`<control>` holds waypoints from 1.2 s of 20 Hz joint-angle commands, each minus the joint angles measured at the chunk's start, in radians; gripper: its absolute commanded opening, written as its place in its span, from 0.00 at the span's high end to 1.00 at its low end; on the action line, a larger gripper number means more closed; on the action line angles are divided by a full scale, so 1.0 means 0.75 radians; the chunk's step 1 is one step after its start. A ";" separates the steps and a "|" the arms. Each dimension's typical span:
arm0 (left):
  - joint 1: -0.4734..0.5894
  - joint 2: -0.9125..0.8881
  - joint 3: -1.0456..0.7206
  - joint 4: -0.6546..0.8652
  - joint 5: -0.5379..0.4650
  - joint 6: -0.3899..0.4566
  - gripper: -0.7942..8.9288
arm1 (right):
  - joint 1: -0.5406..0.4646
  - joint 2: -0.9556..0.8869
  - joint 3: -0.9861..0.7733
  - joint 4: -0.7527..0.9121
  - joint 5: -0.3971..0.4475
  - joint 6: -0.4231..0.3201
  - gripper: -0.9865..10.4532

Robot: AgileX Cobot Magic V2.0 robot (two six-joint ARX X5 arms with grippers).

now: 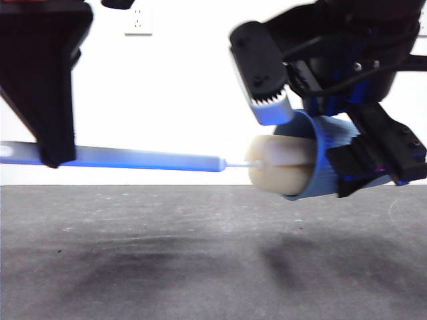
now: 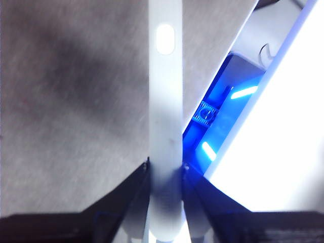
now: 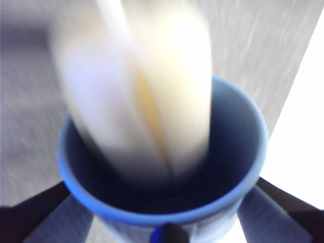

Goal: Pick up the cup brush,pick up the cup,insert the brush into the cup,clean the cup,put the cup brush back,put the cup back to the fixed position on the table

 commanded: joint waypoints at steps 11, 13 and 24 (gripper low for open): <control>-0.006 -0.003 -0.004 0.147 0.066 -0.008 0.93 | 0.048 -0.002 0.003 0.038 -0.062 0.012 0.93; -0.009 0.001 -0.004 0.207 0.117 -0.014 0.93 | 0.104 -0.002 0.004 0.083 -0.090 0.011 0.93; -0.039 0.002 -0.004 0.150 0.044 -0.029 0.93 | 0.103 -0.003 0.005 0.092 0.061 0.046 0.93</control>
